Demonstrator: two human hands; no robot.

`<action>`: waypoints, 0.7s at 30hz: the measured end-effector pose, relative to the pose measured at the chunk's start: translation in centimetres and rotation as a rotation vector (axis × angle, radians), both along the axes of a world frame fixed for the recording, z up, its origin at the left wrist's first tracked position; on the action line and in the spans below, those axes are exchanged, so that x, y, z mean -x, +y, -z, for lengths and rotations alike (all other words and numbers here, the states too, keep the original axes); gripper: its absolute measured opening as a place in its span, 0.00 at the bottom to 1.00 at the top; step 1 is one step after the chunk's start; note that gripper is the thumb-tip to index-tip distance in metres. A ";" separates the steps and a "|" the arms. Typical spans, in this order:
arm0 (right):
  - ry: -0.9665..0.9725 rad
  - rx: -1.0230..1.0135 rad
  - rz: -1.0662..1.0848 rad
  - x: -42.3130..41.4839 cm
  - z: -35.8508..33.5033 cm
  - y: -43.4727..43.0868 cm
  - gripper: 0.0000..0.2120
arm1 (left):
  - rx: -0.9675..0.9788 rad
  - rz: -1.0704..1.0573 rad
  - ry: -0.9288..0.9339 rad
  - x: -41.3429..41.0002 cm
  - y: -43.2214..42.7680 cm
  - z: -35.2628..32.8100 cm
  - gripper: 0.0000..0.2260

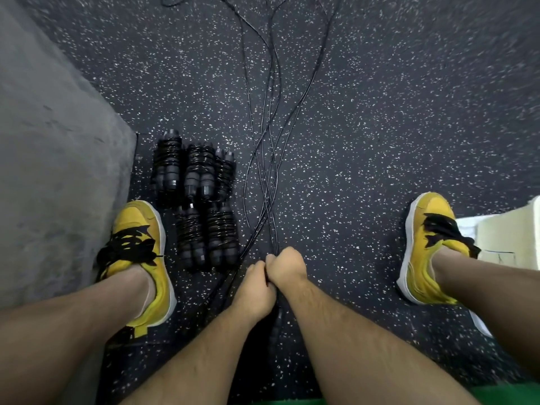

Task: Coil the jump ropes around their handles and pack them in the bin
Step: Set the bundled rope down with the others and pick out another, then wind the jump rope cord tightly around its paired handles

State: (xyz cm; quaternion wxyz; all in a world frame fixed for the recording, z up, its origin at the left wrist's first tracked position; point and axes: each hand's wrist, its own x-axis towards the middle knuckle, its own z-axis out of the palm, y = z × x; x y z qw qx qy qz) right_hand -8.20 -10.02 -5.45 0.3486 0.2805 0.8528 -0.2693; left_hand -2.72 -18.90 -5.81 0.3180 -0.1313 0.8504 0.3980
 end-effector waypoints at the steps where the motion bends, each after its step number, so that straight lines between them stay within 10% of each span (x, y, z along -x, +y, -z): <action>1: 0.009 0.010 0.052 -0.1 -0.3 0.8 0.17 | -0.055 -0.082 -0.029 0.4 0.7 -0.2 0.06; 7: 0.027 0.193 0.219 -2.0 -1.6 6.8 0.11 | -0.298 -0.274 -0.239 1.6 5.4 -1.9 0.12; 21: 0.324 0.169 0.002 -3.8 -6.6 10.4 0.20 | -0.016 -0.319 -0.098 4.8 8.1 -6.2 0.17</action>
